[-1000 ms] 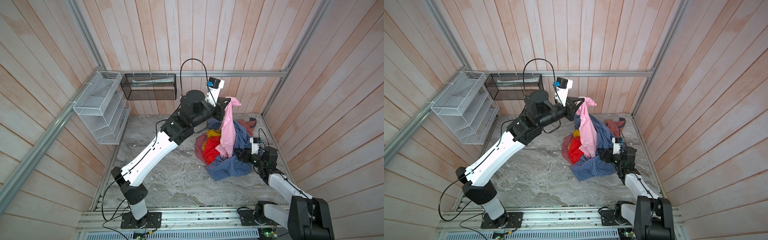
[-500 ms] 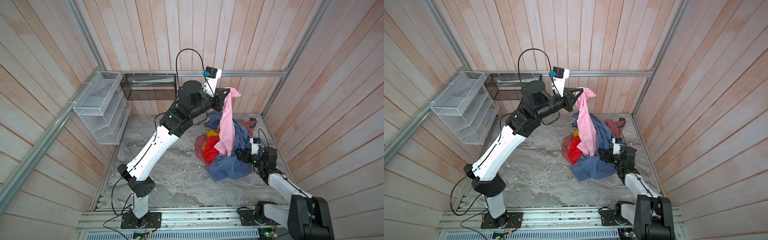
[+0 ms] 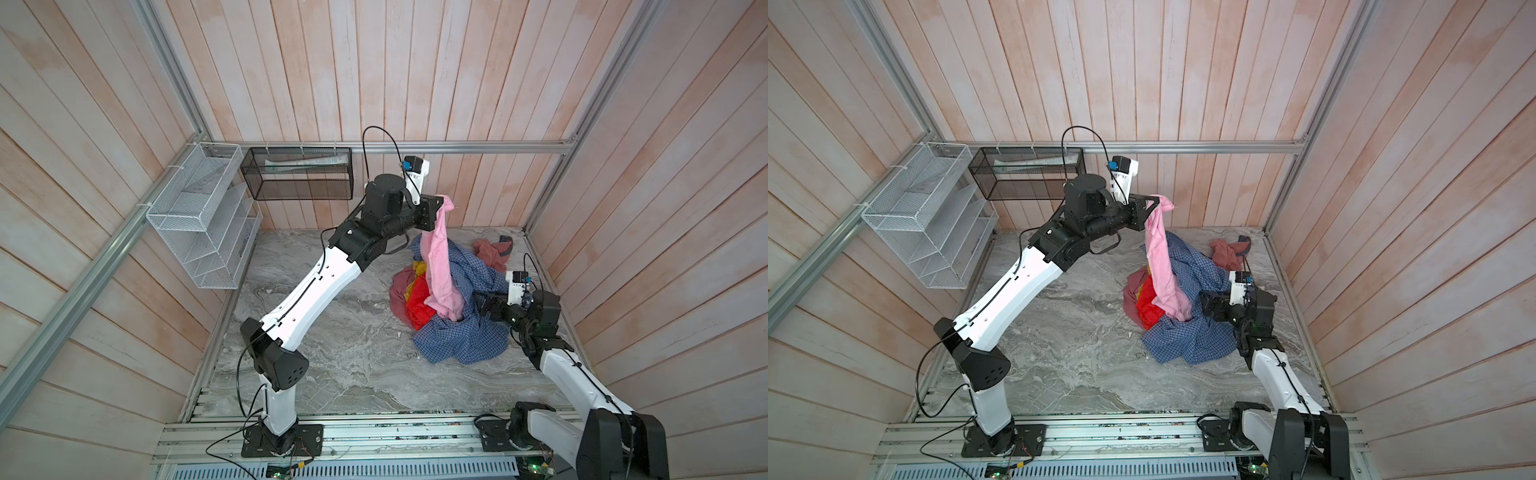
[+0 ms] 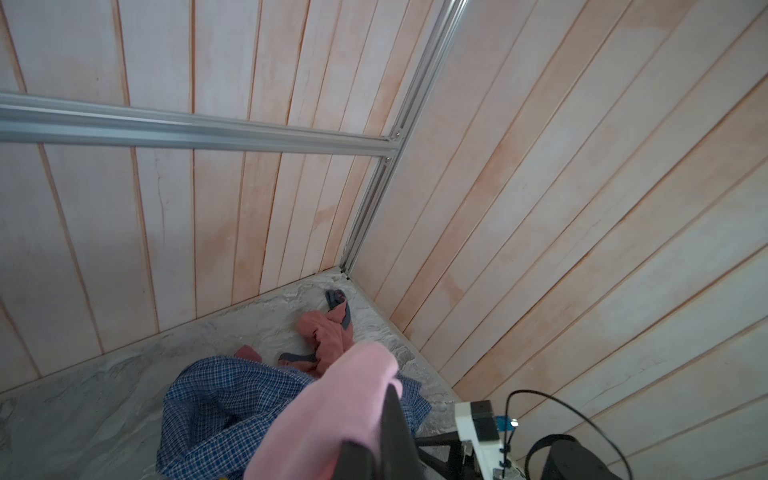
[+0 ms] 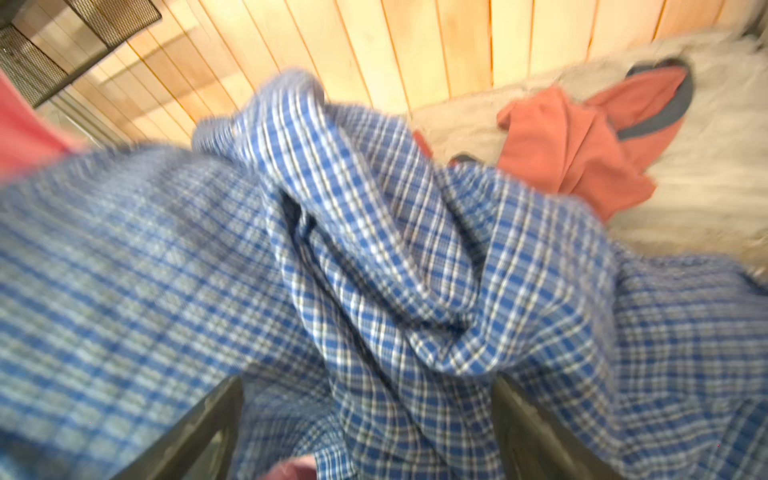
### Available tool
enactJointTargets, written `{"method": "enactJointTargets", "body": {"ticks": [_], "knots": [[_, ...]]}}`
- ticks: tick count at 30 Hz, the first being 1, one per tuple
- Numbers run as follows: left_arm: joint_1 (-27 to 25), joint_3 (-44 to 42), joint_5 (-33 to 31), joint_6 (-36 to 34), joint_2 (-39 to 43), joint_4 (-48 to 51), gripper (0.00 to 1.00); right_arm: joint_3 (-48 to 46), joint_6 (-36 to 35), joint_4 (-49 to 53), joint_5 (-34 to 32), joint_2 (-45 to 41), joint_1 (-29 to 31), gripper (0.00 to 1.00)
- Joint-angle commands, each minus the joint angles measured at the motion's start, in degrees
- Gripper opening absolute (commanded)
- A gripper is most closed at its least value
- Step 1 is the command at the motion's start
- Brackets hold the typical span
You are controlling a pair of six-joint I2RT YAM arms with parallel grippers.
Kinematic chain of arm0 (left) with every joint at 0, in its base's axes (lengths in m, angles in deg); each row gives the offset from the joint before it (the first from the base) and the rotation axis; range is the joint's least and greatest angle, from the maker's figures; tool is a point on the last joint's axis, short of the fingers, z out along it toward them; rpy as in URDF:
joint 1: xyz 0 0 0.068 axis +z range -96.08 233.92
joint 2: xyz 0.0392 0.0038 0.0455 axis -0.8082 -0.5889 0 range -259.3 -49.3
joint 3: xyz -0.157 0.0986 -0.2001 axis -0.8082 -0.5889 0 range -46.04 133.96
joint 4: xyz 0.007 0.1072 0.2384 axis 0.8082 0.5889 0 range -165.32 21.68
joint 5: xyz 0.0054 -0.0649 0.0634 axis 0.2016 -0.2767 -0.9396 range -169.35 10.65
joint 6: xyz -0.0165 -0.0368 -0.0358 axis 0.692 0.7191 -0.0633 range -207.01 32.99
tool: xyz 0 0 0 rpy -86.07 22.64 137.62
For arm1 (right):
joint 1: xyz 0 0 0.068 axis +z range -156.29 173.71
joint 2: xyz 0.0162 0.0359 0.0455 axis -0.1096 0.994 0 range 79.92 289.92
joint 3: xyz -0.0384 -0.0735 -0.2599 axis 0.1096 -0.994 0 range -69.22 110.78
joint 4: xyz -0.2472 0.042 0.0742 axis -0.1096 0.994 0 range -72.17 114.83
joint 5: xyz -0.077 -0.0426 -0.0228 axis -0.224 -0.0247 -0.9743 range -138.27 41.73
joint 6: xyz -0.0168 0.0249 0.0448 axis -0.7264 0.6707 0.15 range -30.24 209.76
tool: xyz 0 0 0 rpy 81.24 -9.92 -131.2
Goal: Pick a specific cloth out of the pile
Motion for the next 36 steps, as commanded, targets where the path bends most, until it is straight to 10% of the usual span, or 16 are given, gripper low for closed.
{"method": "enactJointTargets", "body": {"ticks": [1,10,27,36], "knots": [[1.22,-3.29,-2.55,3.33,-0.03,-0.25,0.0,3.16,-0.6,3.5,-1.66,-1.45,0.28,0.94],[1.44,-13.24,0.65,3.86,2.06,-1.06,0.01,5.62,-5.16,9.18,-3.65,-5.69,7.63,0.93],[0.31,-32.89,-19.81,9.75,11.96,9.99,0.78,7.32,-6.68,10.2,-4.61,-3.23,8.01,0.93],[-7.36,-36.96,-19.82,6.42,13.98,11.96,0.82,8.56,-7.92,11.51,-6.55,-2.09,7.76,0.94]]}}
